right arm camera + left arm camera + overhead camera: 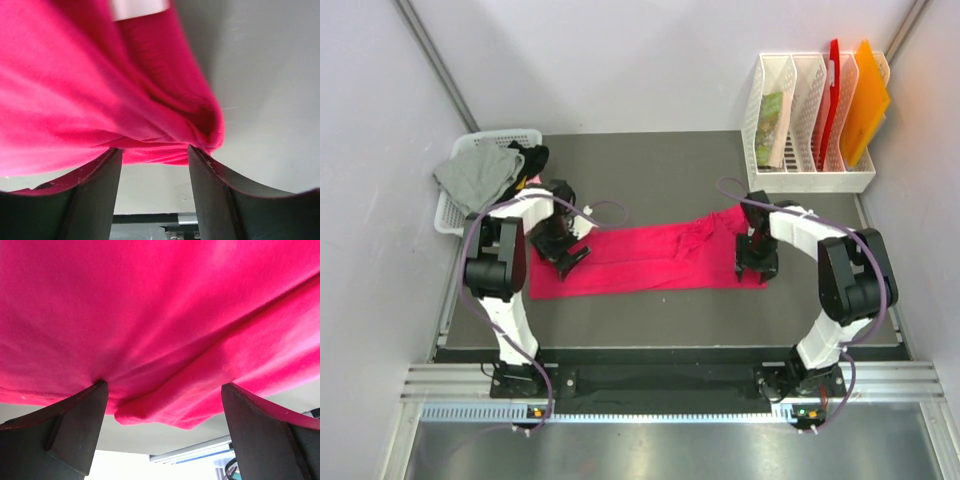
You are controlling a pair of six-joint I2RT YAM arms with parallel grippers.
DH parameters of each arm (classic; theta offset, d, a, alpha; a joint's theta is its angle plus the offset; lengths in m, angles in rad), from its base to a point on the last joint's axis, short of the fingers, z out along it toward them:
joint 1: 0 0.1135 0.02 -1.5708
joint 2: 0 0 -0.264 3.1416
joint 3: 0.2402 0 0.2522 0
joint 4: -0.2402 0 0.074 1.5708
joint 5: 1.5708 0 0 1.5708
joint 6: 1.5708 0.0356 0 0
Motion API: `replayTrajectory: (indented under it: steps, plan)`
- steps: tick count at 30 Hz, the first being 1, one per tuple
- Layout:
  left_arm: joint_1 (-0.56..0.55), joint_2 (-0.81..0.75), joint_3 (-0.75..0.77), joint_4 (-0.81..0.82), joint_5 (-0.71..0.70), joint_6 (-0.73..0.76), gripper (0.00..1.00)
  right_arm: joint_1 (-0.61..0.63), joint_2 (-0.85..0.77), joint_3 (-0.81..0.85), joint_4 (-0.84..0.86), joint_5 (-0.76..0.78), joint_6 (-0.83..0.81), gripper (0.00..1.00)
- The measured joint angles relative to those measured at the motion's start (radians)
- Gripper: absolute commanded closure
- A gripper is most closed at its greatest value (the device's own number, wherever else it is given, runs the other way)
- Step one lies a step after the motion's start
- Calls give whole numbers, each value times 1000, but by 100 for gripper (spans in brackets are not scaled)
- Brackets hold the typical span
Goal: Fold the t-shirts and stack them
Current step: Rotate the tshirt 75 degrees
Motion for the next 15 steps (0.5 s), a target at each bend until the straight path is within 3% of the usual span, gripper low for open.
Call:
replayTrajectory:
  steps: [5,15]
  plan:
    - [5,-77,-98,19,18,-1,1,-47,8,40,-32,16,-3,44]
    - [2,-232,-163,-61,94,-31,1,-28,96,357,-105,3,-3,43]
